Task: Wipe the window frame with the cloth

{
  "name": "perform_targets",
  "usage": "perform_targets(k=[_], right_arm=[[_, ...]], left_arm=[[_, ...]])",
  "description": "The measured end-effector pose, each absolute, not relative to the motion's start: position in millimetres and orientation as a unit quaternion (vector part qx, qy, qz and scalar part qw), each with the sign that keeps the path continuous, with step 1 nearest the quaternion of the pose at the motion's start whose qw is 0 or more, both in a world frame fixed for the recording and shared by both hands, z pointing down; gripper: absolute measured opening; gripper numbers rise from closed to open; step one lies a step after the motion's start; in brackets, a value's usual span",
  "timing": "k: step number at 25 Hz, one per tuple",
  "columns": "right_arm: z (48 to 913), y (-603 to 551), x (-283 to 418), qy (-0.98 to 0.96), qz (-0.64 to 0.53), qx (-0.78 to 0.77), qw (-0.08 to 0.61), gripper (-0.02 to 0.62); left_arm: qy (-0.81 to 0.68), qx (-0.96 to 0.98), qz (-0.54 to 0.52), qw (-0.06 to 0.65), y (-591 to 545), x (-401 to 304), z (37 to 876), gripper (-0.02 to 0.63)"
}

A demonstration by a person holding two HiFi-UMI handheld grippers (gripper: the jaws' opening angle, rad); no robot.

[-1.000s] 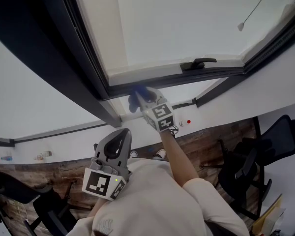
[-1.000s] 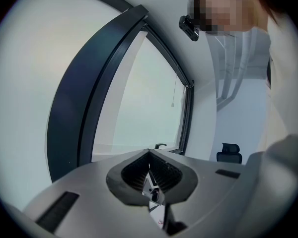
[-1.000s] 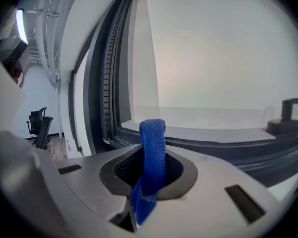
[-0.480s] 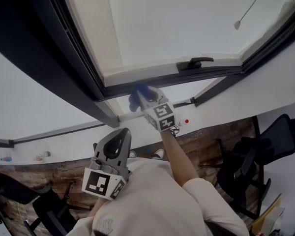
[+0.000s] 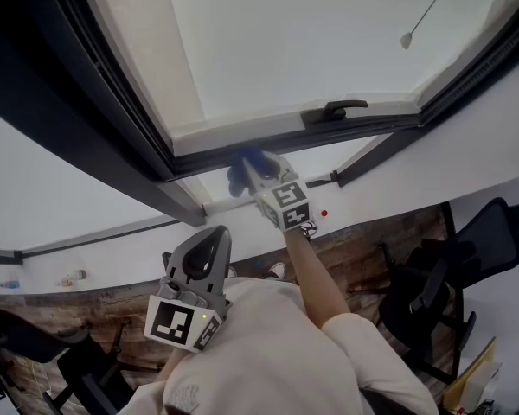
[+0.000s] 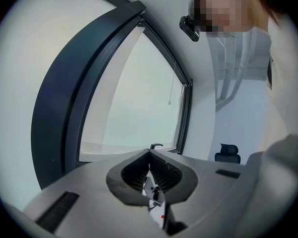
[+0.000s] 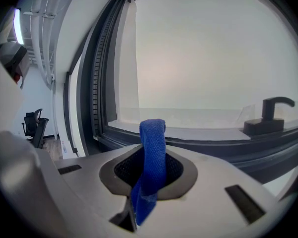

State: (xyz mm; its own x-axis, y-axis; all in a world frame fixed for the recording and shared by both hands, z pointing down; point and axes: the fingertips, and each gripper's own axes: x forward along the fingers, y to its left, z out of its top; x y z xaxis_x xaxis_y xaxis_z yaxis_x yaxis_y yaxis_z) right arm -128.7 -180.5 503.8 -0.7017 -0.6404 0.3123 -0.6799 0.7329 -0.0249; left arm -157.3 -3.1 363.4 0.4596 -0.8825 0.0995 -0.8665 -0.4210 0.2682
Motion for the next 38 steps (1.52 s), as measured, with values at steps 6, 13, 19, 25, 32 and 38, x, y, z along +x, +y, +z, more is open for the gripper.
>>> perform_targets(k=[6,13,19,25,32,38], right_arm=[[503.2,-182.3,-121.8,-0.921,0.072,0.358,0.137,0.061],[503.9,-183.9,-114.3,-0.921,0.074,0.358,0.136,0.061],[504.6,-190.0,-102.9,-0.918,0.075,0.366,0.130,0.061],[506.5,-192.8,-93.7,-0.917,0.079,0.370,0.129,0.061],[503.9,-193.4,-91.6,-0.920,0.079,0.363,0.127,0.061],[503.6,-195.4,-86.6,-0.920,0.083,0.362,0.123,0.061]], left_arm=[[-0.523,0.840,-0.028,0.140,-4.3,-151.9,362.8,0.009],[-0.529,0.836,-0.027,0.141,-2.8,-148.4,363.4,0.009],[-0.532,0.835,-0.024,0.138,-4.2,-142.9,362.6,0.009],[-0.533,0.835,-0.021,0.139,-5.1,-137.7,362.9,0.009],[-0.536,0.833,-0.021,0.137,-8.4,-132.8,361.9,0.009],[-0.537,0.832,-0.021,0.138,-10.3,-128.7,361.7,0.009]])
